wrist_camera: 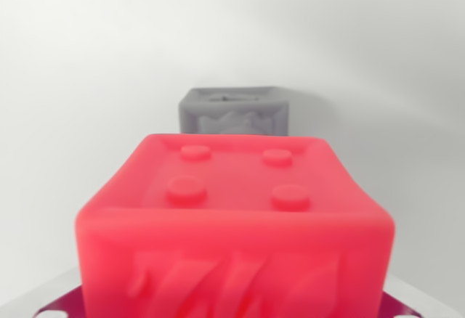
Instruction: Destack cube
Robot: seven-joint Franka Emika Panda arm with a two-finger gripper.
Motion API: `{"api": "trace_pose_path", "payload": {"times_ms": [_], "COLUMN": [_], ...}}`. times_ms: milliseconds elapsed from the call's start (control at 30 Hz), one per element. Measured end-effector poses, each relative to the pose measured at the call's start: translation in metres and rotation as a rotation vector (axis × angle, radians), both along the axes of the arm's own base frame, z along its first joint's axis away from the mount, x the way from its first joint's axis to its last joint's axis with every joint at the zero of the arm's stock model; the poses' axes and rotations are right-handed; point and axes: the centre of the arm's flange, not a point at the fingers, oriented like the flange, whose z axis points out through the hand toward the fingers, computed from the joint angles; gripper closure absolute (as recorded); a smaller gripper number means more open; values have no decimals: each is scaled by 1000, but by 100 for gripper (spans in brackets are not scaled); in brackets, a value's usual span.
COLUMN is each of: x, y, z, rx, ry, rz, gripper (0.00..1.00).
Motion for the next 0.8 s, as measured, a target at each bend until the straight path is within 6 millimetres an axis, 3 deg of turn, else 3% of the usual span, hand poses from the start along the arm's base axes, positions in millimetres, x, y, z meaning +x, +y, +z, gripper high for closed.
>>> {"api": "trace_pose_path", "payload": {"times_ms": [800], "x": [-46], "y": [10], "z": [-6], "rx": [2], "ry": [4], "rz": [-8], "gripper": [100]}}
